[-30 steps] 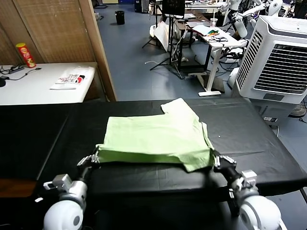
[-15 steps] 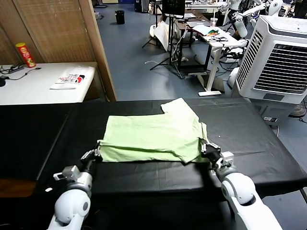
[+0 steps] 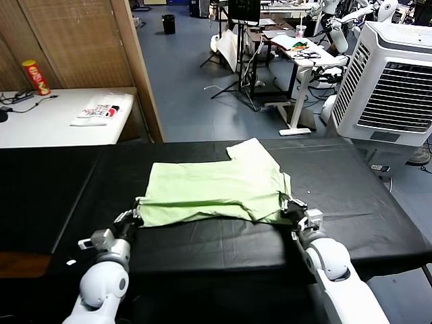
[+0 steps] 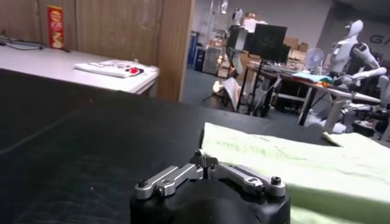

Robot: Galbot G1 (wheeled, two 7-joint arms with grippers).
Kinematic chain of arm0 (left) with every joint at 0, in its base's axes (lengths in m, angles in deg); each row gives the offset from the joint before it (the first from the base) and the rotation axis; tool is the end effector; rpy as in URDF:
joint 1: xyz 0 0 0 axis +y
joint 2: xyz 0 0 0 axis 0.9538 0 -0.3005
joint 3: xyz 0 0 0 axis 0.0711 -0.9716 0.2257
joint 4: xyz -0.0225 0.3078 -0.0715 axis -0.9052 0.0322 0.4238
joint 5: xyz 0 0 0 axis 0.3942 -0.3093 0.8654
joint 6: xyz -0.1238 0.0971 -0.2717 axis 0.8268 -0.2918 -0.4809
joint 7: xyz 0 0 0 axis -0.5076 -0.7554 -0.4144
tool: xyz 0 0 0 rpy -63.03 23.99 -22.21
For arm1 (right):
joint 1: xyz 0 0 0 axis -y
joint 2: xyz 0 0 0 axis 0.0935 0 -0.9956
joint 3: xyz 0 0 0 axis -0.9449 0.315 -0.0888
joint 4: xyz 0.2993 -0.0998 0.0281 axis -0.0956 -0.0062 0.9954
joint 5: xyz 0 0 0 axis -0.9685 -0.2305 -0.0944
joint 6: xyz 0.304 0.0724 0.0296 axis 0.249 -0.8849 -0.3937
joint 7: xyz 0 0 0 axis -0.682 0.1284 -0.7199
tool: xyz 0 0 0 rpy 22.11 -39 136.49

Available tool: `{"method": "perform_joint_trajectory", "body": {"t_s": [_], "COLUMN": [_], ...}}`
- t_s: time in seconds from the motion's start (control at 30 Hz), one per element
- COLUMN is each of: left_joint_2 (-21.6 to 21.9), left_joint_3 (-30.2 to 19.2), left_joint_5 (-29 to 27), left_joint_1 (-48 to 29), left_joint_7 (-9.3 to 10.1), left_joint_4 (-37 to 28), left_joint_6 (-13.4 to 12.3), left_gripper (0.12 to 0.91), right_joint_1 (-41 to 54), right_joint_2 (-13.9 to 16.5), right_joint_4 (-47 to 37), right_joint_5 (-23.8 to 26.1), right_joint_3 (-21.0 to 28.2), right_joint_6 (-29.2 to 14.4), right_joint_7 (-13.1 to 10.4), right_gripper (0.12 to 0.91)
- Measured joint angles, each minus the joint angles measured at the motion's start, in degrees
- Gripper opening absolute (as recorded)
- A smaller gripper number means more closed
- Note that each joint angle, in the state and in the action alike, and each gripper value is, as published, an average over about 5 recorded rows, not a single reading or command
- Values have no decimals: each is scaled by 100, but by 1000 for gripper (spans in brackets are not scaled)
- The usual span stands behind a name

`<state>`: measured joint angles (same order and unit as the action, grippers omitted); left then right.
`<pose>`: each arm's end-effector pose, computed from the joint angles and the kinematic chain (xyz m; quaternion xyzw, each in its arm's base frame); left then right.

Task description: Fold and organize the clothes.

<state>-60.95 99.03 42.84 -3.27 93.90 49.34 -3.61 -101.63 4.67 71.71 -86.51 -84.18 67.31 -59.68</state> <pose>0.2378 0.0646 -0.2784 0.0331 -0.9888 0.0883 0.1157 0.2764 -0.0688 -0.2676 0.0826 -0.9828 0.0272 0.1627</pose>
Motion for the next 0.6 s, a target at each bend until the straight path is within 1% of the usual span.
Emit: {"method": "perform_joint_trajectory", "body": {"t_s": [0.03, 0.17, 0.2, 0.23, 0.27, 0.3, 0.33, 0.4, 0.47, 0.5, 0.6], "left_joint_2": [21, 113, 137, 163, 188, 212, 231, 262, 285, 295, 315], "left_joint_3": [6, 43, 51, 55, 58, 60, 61, 64, 69, 73, 89], "left_joint_5": [0, 7, 13, 24, 42, 68, 101, 172, 237, 267, 333], "left_joint_1": [17, 139, 182, 233, 286, 342, 397, 498, 579, 610, 664], "left_joint_7": [-2, 0, 0, -2, -4, -7, -13, -34, -73, -92, -134], "left_joint_4": [22, 117, 143, 174, 204, 233, 259, 291, 295, 286, 235], "left_joint_6": [5, 37, 46, 57, 68, 81, 95, 127, 161, 176, 202], "left_gripper": [400, 602, 662, 706, 736, 768, 783, 794, 797, 797, 798], "right_joint_1": [-77, -473, -583, -693, -799, -899, -991, -1138, -1243, -1284, -1369], "right_joint_2": [36, 169, 192, 212, 228, 242, 251, 261, 261, 256, 222], "right_joint_4": [99, 524, 621, 712, 792, 856, 910, 982, 1022, 1034, 1037], "right_joint_5": [10, 94, 125, 155, 182, 208, 227, 256, 275, 282, 295], "right_joint_3": [-37, -184, -215, -240, -261, -277, -286, -292, -289, -286, -273], "right_joint_6": [37, 136, 140, 136, 131, 126, 121, 120, 128, 134, 146], "right_joint_7": [-2, -21, -24, -24, -23, -20, -18, -13, -9, -6, 6], "right_gripper": [499, 704, 735, 768, 783, 789, 794, 795, 780, 758, 653]}}
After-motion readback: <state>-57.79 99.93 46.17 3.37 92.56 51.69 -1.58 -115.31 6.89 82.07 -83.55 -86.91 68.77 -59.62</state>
